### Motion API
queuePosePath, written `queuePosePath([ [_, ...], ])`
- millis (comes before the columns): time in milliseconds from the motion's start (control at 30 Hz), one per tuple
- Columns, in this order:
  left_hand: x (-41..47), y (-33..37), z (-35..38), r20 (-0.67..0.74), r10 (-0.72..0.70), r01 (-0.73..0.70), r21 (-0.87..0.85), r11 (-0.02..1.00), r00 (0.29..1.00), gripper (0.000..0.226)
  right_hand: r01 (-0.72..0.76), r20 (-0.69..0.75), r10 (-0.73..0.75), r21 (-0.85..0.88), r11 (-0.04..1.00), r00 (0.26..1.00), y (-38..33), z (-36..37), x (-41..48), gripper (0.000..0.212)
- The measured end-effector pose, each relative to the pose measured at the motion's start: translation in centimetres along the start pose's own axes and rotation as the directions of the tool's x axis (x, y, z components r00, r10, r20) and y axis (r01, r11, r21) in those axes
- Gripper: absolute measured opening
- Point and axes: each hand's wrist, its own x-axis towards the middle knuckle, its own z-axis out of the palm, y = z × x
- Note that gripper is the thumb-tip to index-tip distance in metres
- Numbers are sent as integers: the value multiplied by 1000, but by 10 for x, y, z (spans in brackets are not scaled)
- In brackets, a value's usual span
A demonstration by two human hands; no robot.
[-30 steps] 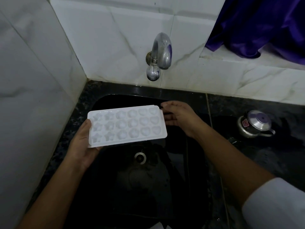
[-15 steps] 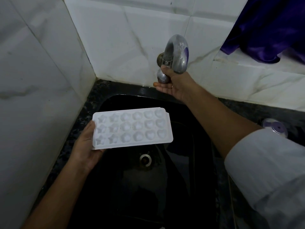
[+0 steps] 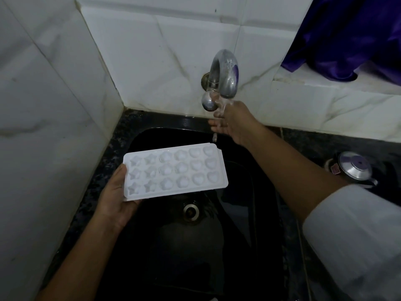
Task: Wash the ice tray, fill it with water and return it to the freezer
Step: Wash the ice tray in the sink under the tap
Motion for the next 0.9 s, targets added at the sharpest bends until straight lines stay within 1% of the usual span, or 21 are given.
queuePosePath([
  [67,0,-1,-1,-1,0,0,-7,1000,1000,53,-20,-22,20,-28,999,1000,21,-10,-14,25],
  [133,2,-3,-2,-10,-11,11,-6,1000,1000,54,-91,-4,91,-45,995,996,49,-19,-30,32],
  [200,3,-5,-4,-21,-17,17,-1,1000,1000,54,-148,29,149,-34,988,988,73,-25,-48,33],
  [267,4,-7,-2,-29,-11,11,7,1000,1000,53,-173,41,173,-1,985,984,91,-30,-66,31],
  [400,2,-7,5,-19,2,-2,20,1000,1000,48,-153,54,149,90,984,987,106,-31,-84,28],
  [500,1,-6,6,-19,8,-8,26,1000,1000,43,-126,45,121,126,984,992,107,-31,-91,26],
  [633,-5,-4,1,-1,-9,9,22,1000,1000,48,-106,55,99,155,982,994,111,-29,-99,24],
  [800,-9,-3,-13,16,-41,41,-1,999,999,55,-84,81,74,133,987,994,111,-26,-105,26],
  [900,-13,-1,-13,16,-29,29,-18,999,999,58,-71,83,61,131,989,995,109,-26,-108,25],
])
